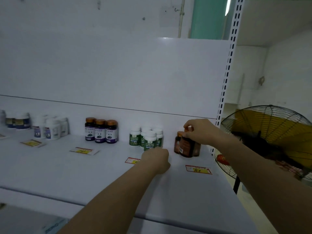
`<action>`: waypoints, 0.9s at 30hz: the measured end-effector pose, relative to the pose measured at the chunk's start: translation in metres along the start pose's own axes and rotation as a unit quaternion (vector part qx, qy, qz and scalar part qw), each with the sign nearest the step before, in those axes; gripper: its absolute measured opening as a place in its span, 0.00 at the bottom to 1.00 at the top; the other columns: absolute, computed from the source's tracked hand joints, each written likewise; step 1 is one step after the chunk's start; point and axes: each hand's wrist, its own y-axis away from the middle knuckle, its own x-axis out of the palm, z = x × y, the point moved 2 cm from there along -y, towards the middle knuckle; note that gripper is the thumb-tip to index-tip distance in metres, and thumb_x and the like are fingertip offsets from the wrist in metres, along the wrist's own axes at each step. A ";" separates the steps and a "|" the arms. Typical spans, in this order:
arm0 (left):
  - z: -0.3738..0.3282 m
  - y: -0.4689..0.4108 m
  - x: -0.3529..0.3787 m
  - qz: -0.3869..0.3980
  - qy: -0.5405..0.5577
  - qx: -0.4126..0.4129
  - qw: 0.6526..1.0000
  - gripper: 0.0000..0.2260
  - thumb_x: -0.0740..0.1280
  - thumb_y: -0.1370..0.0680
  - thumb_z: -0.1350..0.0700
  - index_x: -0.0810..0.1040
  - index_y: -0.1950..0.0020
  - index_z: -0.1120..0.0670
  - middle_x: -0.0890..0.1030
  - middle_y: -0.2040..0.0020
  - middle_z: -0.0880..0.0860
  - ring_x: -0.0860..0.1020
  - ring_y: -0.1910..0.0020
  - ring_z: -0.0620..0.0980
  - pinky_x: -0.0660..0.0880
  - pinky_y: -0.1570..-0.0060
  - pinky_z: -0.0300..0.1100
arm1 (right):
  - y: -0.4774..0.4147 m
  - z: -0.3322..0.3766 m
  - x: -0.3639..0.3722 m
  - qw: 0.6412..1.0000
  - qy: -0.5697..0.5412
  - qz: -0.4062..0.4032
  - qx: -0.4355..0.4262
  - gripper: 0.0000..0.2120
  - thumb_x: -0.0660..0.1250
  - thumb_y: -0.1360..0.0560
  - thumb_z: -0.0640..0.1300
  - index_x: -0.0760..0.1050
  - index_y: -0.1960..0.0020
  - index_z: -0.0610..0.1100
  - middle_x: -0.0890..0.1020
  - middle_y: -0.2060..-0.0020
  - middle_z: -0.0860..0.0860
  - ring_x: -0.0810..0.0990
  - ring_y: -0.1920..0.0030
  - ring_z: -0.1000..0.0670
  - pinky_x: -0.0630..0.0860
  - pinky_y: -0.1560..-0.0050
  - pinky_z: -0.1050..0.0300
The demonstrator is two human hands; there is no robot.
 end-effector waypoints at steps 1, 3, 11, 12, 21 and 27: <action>0.007 0.003 -0.002 -0.003 -0.004 -0.003 1.000 0.15 0.61 0.21 0.51 0.72 0.39 0.58 0.75 0.40 0.57 0.74 0.42 0.56 0.72 0.46 0.46 | -0.003 0.006 0.000 1.000 0.002 0.002 -0.006 0.19 0.64 0.22 0.50 0.72 0.34 0.45 0.75 0.37 0.46 0.74 0.40 0.47 0.70 0.48 0.59; 0.026 0.010 -0.006 -0.010 -0.006 -0.016 1.000 0.13 0.61 0.21 0.52 0.73 0.40 0.58 0.76 0.41 0.56 0.75 0.43 0.56 0.70 0.50 0.44 | -0.007 0.023 0.002 1.000 0.004 0.008 -0.023 0.18 0.63 0.22 0.49 0.73 0.35 0.45 0.75 0.37 0.46 0.73 0.39 0.47 0.68 0.49 0.60; 0.131 0.064 -0.039 -0.015 -0.040 -0.079 0.996 0.14 0.61 0.21 0.50 0.72 0.41 0.57 0.76 0.43 0.56 0.75 0.45 0.56 0.72 0.51 0.47 | -0.027 0.154 0.015 0.991 -0.007 0.013 -0.133 0.18 0.64 0.23 0.50 0.74 0.35 0.44 0.76 0.38 0.46 0.74 0.40 0.46 0.70 0.44 0.57; 0.149 0.073 -0.043 -0.013 -0.043 -0.094 0.995 0.13 0.61 0.21 0.50 0.72 0.42 0.57 0.76 0.44 0.56 0.75 0.46 0.55 0.71 0.53 0.45 | -0.030 0.175 0.017 0.989 -0.009 0.012 -0.148 0.18 0.63 0.23 0.50 0.75 0.36 0.44 0.77 0.39 0.46 0.74 0.41 0.46 0.71 0.46 0.57; 0.332 0.195 -0.076 -0.011 -0.052 -0.253 0.966 0.15 0.60 0.20 0.49 0.72 0.40 0.58 0.75 0.42 0.56 0.74 0.45 0.55 0.71 0.51 0.44 | -0.039 0.385 0.042 0.952 -0.052 0.010 -0.300 0.17 0.63 0.23 0.50 0.75 0.36 0.45 0.76 0.39 0.47 0.73 0.45 0.49 0.68 0.50 0.60; 0.442 0.294 -0.082 -0.014 -0.038 -0.363 0.931 0.13 0.60 0.21 0.49 0.72 0.43 0.57 0.76 0.46 0.55 0.75 0.49 0.53 0.74 0.53 0.45 | -0.029 0.533 0.080 0.914 -0.090 0.034 -0.393 0.16 0.64 0.23 0.49 0.77 0.38 0.45 0.78 0.42 0.48 0.71 0.51 0.51 0.67 0.54 0.60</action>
